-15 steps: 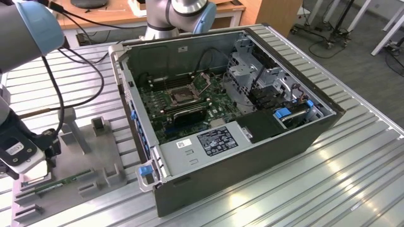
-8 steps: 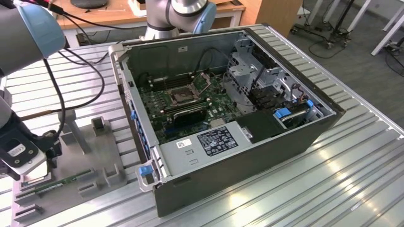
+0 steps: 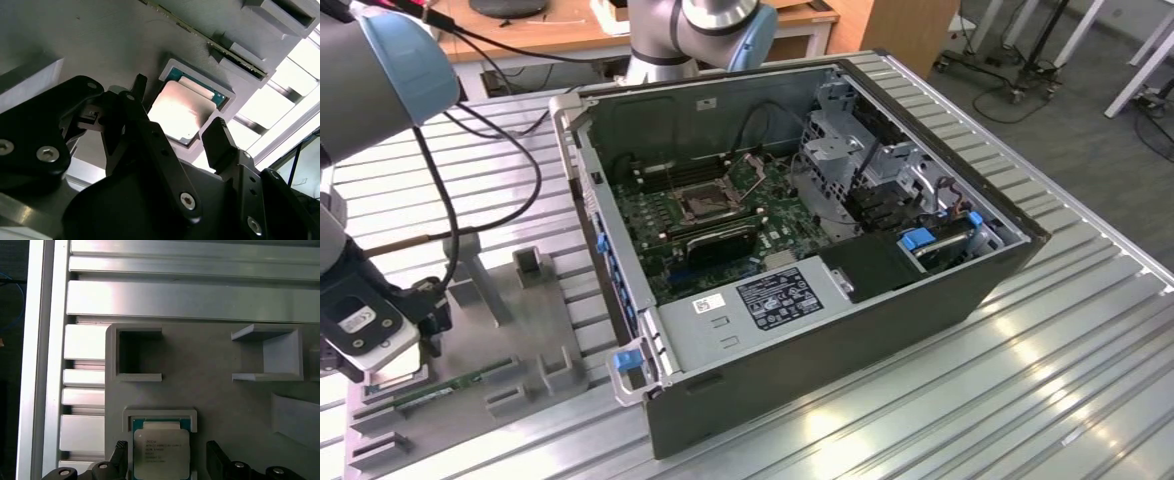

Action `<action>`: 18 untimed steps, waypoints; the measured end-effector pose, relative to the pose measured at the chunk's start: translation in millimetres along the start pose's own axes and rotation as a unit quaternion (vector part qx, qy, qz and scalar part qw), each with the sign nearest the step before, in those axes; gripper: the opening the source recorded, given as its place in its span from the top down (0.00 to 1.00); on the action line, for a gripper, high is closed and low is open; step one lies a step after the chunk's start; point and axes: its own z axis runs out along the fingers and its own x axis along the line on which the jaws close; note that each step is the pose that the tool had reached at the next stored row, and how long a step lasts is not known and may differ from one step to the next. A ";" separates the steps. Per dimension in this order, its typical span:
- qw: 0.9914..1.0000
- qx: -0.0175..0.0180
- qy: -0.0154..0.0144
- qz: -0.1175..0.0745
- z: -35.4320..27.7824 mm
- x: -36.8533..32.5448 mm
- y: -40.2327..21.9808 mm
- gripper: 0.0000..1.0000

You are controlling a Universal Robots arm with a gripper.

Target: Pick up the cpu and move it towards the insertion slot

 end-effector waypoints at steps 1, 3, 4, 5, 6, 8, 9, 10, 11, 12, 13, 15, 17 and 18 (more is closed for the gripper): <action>1.000 0.000 0.000 0.000 0.2 0.1 0.0 0.28; 1.000 0.000 0.000 0.000 0.5 1.1 0.1 0.28; 1.000 0.000 0.000 0.000 0.5 1.4 0.0 0.28; 1.000 0.000 0.000 0.000 0.8 1.6 0.0 0.28; 1.000 0.000 0.000 0.000 1.2 1.7 0.0 0.28; 1.000 0.000 0.000 0.000 2.0 2.0 0.0 0.28; 1.000 0.000 0.000 0.000 2.4 2.0 0.0 0.28; 1.000 0.000 0.000 0.000 2.6 2.1 0.0 0.28; 1.000 0.000 0.000 0.000 2.7 2.1 0.0 0.28; 1.000 0.000 0.000 0.000 2.8 2.1 0.0 0.28; 1.000 0.000 0.000 0.000 2.8 2.1 0.0 0.28; 1.000 0.000 0.000 0.000 3.1 2.4 0.0 0.28; 1.000 0.000 0.000 0.000 3.0 2.4 0.0 0.28; 1.000 0.000 0.000 0.000 2.9 2.5 0.0 0.28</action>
